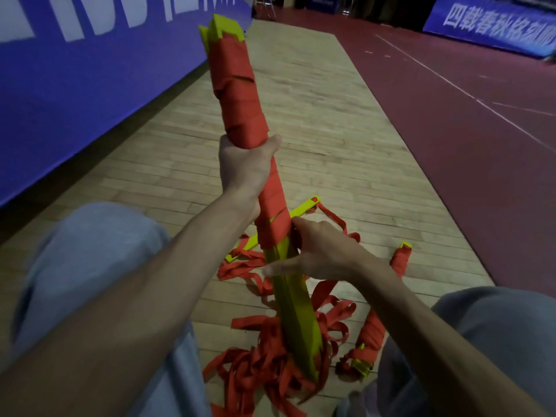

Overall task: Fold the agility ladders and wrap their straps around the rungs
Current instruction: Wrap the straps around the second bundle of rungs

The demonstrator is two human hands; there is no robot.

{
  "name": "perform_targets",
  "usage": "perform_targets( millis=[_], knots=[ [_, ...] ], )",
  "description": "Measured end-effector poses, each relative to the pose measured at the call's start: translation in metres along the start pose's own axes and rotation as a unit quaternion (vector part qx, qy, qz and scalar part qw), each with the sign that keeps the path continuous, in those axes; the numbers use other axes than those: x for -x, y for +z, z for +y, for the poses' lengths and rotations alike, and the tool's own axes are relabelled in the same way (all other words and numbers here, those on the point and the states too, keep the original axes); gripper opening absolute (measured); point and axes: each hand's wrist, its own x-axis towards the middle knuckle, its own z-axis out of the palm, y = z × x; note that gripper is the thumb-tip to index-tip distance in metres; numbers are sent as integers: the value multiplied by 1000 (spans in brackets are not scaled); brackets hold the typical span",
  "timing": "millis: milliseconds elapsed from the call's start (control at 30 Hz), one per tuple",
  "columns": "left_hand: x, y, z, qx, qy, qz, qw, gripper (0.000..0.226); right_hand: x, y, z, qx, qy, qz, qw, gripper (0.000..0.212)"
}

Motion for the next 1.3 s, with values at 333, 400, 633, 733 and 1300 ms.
perform_targets(
  millis=[333,400,633,733,1300],
  knots=[
    [13,0,9,95,-67,-169,979,17,-3,0,5,-119,8,114,986,13],
    [17,0,14,110,-39,-224,968,15,0,-8,2,-212,-30,81,973,16],
    [35,3,15,113,-23,-342,932,12,16,-23,-8,-340,-76,-48,936,25],
    [37,4,13,156,-77,-318,932,4,21,-28,-10,-292,-69,-63,952,23],
    [14,7,-12,-8,-54,-178,982,39,6,-5,-3,22,74,91,993,58]
  ],
)
